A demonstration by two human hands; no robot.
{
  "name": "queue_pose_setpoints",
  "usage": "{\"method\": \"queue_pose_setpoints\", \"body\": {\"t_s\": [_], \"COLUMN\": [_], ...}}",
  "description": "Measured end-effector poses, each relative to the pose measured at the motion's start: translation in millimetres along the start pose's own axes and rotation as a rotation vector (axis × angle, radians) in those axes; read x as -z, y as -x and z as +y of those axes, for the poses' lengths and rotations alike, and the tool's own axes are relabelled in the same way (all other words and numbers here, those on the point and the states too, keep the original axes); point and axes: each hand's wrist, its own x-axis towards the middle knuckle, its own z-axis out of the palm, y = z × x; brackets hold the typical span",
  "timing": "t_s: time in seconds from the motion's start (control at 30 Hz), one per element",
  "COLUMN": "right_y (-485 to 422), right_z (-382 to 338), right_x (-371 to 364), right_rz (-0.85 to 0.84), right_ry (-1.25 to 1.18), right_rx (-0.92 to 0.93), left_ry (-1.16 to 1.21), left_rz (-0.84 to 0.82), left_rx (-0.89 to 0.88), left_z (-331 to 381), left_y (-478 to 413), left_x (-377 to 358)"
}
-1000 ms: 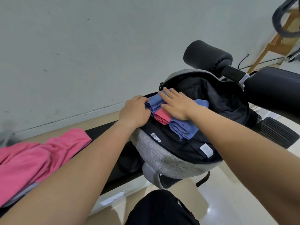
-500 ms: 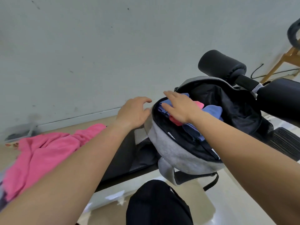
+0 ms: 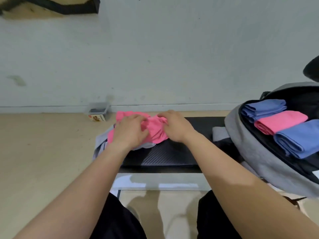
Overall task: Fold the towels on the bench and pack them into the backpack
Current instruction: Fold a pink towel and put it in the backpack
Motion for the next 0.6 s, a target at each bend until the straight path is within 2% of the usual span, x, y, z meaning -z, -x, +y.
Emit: {"method": "queue_pose_setpoints", "body": {"t_s": [0.1,0.33,0.43,0.6], "right_y": [-4,-19,-18,-3], "right_z": [-2,6,4,8], "right_x": [-24,-26,-19,2], "right_rz": [-0.068,-0.026,-0.041,-0.002], "right_ry": [-0.016,-0.153,-0.249,-0.256], "right_rx": [0.064,0.078,0.047,-0.049], "left_ry": [0.088,0.297,0.383,0.466], "left_rz": [-0.079,0.022,0.038,-0.058], "left_rx": [-0.009,0.034,0.020,-0.045], "left_z": [-17,-38,-34,-17], "left_y": [6,-4,-8,-6], "left_x": [-11,-15,-10,-12]}}
